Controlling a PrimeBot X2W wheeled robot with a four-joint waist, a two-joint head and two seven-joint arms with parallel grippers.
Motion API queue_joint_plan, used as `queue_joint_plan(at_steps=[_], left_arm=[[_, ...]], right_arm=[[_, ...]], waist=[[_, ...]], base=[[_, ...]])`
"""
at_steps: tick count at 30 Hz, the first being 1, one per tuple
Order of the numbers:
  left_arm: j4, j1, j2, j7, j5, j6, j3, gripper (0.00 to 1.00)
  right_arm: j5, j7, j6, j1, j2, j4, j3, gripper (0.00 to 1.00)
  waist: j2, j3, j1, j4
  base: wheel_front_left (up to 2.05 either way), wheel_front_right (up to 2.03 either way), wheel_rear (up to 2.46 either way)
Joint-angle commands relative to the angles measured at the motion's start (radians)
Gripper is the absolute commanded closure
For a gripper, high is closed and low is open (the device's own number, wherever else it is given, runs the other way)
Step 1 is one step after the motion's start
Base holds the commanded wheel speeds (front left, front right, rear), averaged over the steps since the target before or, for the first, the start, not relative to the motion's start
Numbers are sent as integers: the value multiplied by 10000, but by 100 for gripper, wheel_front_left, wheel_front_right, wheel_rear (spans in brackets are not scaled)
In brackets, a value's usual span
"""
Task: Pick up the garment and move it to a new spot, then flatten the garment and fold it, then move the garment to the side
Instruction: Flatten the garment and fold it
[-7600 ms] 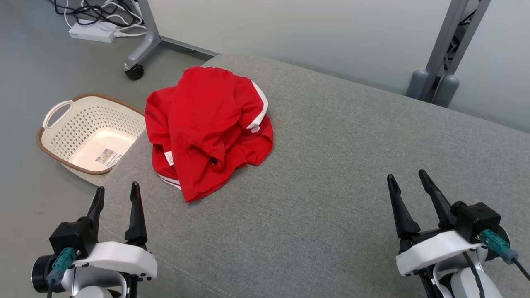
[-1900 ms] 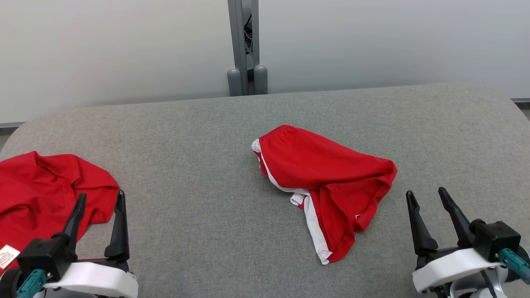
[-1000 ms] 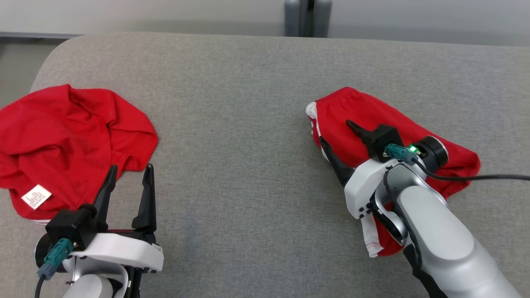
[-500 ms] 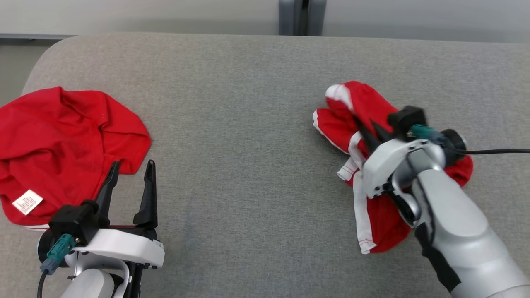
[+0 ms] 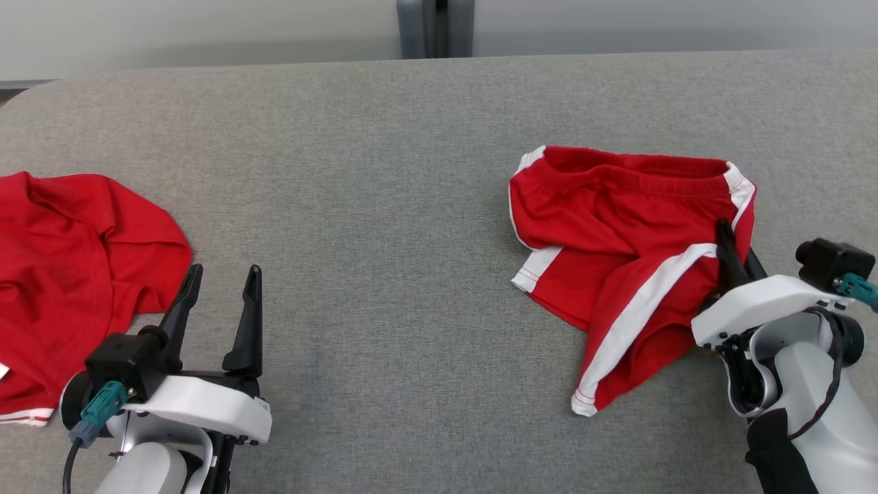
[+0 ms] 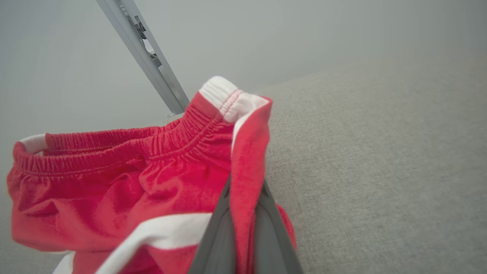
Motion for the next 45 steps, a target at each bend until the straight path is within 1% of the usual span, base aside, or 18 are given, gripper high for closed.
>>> queue_joint_plan(at_steps=[1, 2, 3, 7, 9, 12, 16, 19, 23, 25, 26, 30, 32, 35, 45], left_arm=[[-32, -213, 36, 17, 77, -8, 1, 0], [-35, -225, 46, 53, 66, -28, -21, 0], [-35, -229, 71, 75, 67, -32, -26, 0], [-44, -201, 125, 121, 68, 23, -37, 0], [-70, -153, 172, 145, 49, 34, -26, 0], [-125, -22, 239, 150, 30, 99, 26, 0], [-255, 187, 323, 78, 12, 284, 166, 0], [-374, 352, 379, 62, 21, 467, 271, 0], [-556, 588, 476, 85, 99, 651, 307, 0], [-680, 690, 518, 111, 144, 772, 294, 0], [-822, 825, 532, 152, 192, 878, 255, 0], [-1090, 1160, 444, 83, 228, 1166, 295, 0], [-1202, 1375, 412, 52, 259, 1274, 245, 0], [-1247, 1683, 382, 108, 289, 1436, 164, 0], [-1413, 2127, 448, 325, 316, 1740, 31, 0]], right_arm=[[203, 2, -3, 148, 24, 10, -100, 78], [318, -36, -3, 199, 50, -21, -142, 16], [473, -71, -3, 251, 84, -93, -149, 0], [1213, -239, -3, 725, 167, -573, -115, 0], [1472, -358, -3, 1053, 171, -1007, -232, 0], [1421, -504, -3, 1658, 125, -1828, -527, 0], [791, -564, -3, 2347, 125, -3324, -1043, 0], [222, -556, -3, 2789, 172, -4592, -1231, 0], [-571, -466, -3, 3343, 217, -5887, -1019, 0], [-1071, -244, -3, 3634, 228, -6361, -895, 0], [-1435, 31, -3, 3937, 246, -6761, -738, 0], [-1785, 484, -3, 4557, 257, -7233, -451, 0], [-1680, 651, -3, 4832, 255, -7338, -349, 0], [-1570, 868, -3, 5259, 255, -7373, -357, 0], [-1387, 1246, -3, 6046, 257, -7539, -650, 0]], waist=[[0, 48, 0, -106], [0, 50, 0, -133], [0, 49, 0, -164], [0, -29, 0, -272], [0, -90, 0, -308], [0, -221, 0, -377], [0, -444, 0, -522], [0, -642, 0, -606], [0, -976, 0, -674], [0, -1120, 0, -698], [0, -1253, 0, -707], [0, -1555, 0, -727], [0, -1710, 0, -716], [0, -1941, 0, -651], [0, -2334, 0, -529]], base=[[0, 0, 0], [0, 0, 0], [0, 0, 0], [0, 0, 0], [0, 0, 0], [0, 0, 0], [0, 0, 0], [0, 0, 0], [0, 0, 0], [0, 0, 0], [0, 0, 0], [0, 0, 0], [0, 0, 0], [0, 0, 0], [0, 0, 0]])
